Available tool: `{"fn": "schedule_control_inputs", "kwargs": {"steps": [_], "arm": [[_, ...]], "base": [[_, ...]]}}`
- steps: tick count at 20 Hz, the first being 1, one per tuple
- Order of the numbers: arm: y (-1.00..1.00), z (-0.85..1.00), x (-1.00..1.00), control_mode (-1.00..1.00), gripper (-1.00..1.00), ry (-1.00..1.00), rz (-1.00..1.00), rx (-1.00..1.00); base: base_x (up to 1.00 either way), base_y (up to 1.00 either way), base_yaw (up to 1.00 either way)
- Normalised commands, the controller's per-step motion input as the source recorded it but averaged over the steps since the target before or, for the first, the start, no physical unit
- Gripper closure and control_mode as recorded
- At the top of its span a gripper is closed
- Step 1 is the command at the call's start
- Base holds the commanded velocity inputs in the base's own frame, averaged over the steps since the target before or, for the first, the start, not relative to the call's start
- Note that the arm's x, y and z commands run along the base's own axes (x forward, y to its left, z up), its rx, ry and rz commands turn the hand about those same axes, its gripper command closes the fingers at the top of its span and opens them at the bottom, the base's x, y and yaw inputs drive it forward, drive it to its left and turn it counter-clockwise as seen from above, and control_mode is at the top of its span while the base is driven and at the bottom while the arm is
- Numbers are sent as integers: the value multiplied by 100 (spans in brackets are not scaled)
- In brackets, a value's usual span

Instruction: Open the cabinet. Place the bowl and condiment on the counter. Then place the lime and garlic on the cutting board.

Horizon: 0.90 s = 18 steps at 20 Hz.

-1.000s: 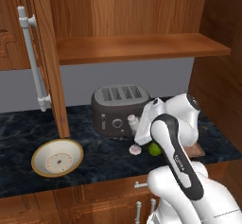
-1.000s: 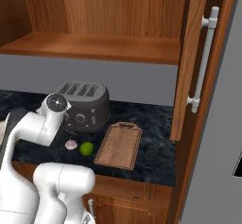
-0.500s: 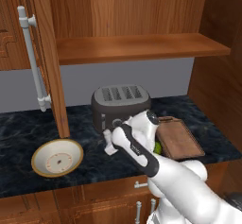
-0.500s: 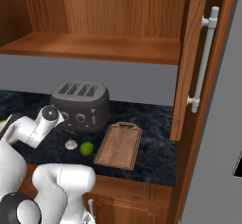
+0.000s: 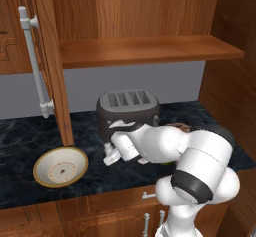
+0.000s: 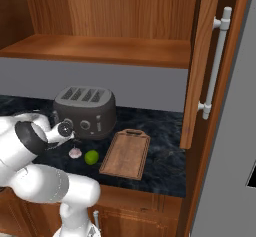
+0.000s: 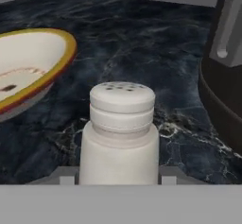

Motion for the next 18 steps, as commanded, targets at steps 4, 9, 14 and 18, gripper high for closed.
{"fn": "schedule_control_inputs", "kwargs": {"steps": [4, 9, 14, 18], "arm": [[16, -37, 16, -100, 100, 0, 0, 2], [24, -9, 9, -100, 100, 0, 0, 0], [0, 1, 0, -100, -100, 0, 0, 0], [-3, 17, 0, -100, -100, 0, 0, 0]], "base": [[0, 0, 0], [0, 0, 0], [0, 0, 0], [0, 0, 0]]}}
